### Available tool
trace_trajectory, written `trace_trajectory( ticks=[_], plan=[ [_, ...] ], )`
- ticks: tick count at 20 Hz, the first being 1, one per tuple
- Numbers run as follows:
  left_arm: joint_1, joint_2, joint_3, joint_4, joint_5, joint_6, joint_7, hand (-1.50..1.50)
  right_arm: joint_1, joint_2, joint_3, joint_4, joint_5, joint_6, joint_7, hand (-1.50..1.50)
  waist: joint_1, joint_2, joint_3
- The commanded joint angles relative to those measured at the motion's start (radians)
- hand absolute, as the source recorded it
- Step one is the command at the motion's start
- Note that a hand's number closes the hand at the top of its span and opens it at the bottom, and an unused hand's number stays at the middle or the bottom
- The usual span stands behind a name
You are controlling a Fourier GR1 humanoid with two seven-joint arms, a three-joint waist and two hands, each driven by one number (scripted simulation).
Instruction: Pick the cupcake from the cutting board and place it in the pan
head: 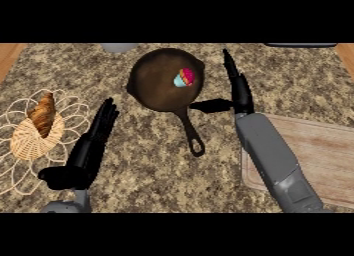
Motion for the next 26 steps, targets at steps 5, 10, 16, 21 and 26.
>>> trace_trajectory(
  ticks=[5,10,16,21,26],
  plan=[
    [-0.007,-0.014,0.026,0.072,-0.012,-0.012,-0.063,0.00,0.168,0.022,0.107,-0.236,0.055,-0.012,0.074,-1.50,-0.012,-0.004,-0.001],
    [0.033,-0.024,-0.010,-0.017,-0.040,0.000,0.009,0.00,0.210,0.012,0.105,-0.235,0.089,0.014,0.074,-1.50,-0.007,-0.003,0.000],
    [-0.045,-0.029,0.038,0.052,-0.024,-0.009,-0.014,0.00,0.226,0.023,0.124,-0.279,0.140,-0.048,0.129,-1.50,-0.007,-0.002,0.000],
    [0.010,-0.003,0.043,0.025,-0.014,-0.047,-0.011,0.00,0.323,-0.033,0.106,-0.345,0.161,0.013,0.089,-1.50,-0.008,-0.002,0.000],
    [0.029,-0.015,0.032,0.015,-0.025,-0.049,-0.036,0.00,0.325,0.022,0.167,-0.429,0.267,-0.088,0.188,-1.50,-0.007,-0.003,0.000]
  ],
)
